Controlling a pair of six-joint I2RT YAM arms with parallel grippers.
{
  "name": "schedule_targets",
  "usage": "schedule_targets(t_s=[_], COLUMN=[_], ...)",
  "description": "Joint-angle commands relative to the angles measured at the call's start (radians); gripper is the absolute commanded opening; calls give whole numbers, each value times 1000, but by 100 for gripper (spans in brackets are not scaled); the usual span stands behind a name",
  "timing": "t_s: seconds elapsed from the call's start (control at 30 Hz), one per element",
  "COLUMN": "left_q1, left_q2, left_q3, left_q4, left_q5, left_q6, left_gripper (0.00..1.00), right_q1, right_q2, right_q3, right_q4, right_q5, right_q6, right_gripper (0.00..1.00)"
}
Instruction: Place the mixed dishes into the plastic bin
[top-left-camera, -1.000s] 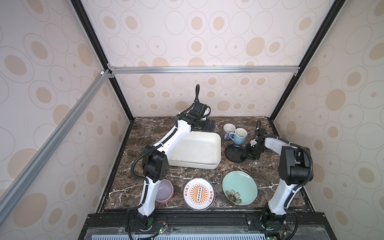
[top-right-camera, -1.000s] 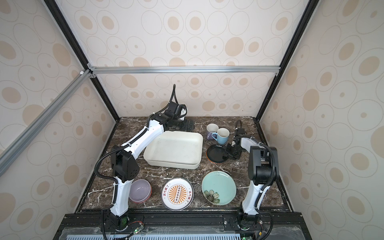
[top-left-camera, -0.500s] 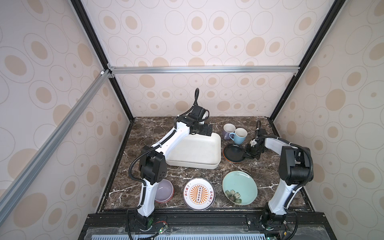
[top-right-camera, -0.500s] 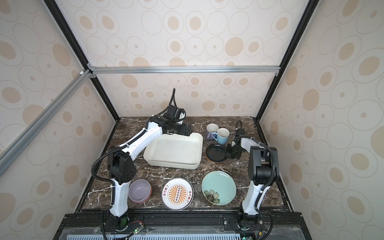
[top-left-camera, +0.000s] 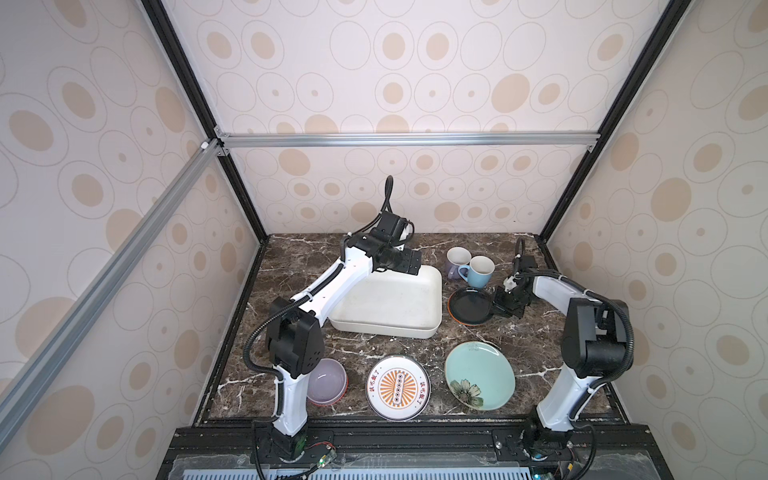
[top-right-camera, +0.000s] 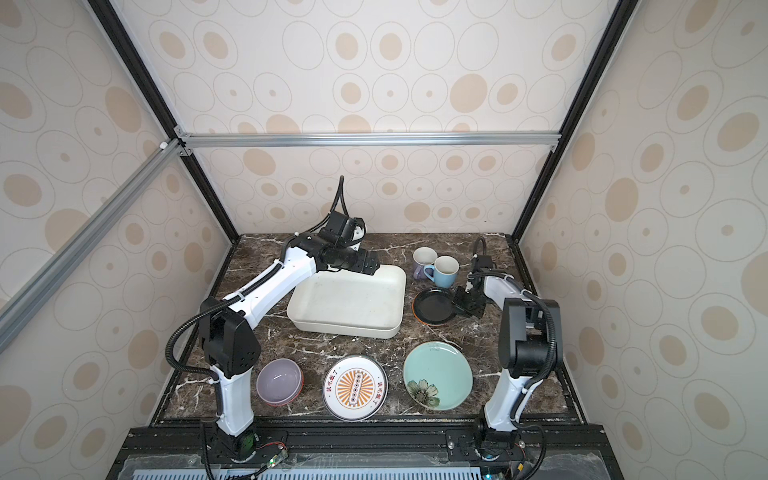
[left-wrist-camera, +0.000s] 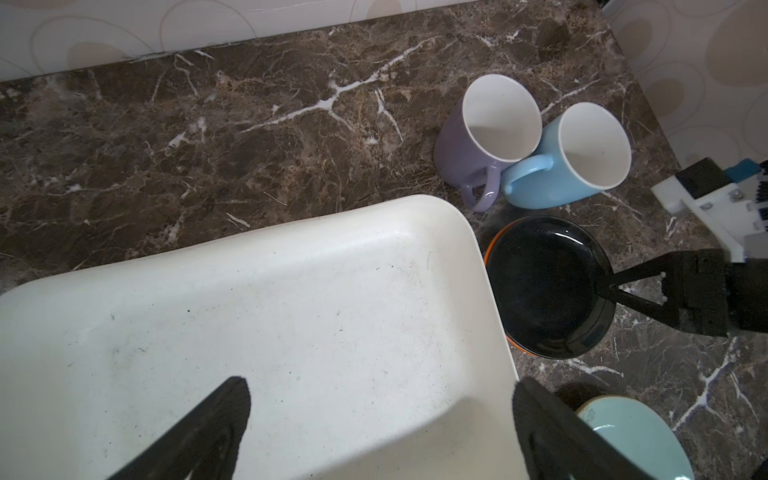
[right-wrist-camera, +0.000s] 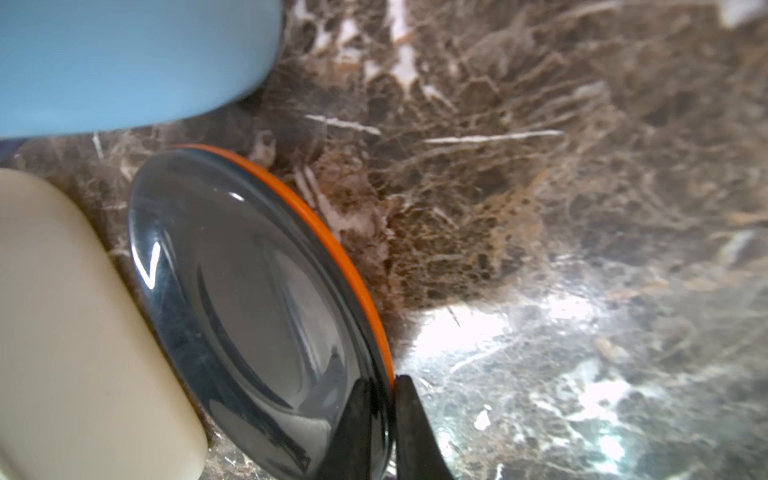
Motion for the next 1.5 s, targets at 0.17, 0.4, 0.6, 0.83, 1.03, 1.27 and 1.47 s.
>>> schedule_targets(t_s=[0.17,0.4,0.6,0.83,1.03,1.27,1.47], left_q1=[-7,-17,-117,-233,-280,-311,-331], left_q2=[-49,-80,-117,-193,-229,-210,-145], left_q3=[-32,-73,-165,-339,-453,-471,-436], left_q4=[9,-6,-90,-100,-72,-38,-22], left_q5=[6,26,29,145,241,284,315], left_q6=[26,29,106,104,97,96,100], left_gripper=[99,99,96,91,90,90,87], right_q1=[-5,-5,21,102,153,178,178], right_q2=[-17,-126,-363,-635,-752,-803,-826], right_q3=[-4,-47,-202,-365,-475,-545,-621], right_q4=[-43,-116,-261,-428,-438,-424,-353], right_q5=[13,26,68,116,112,120,100], right_q6=[-23,-8,67,190,309,389,440], right_gripper=[21,44,52,66,68,69,69])
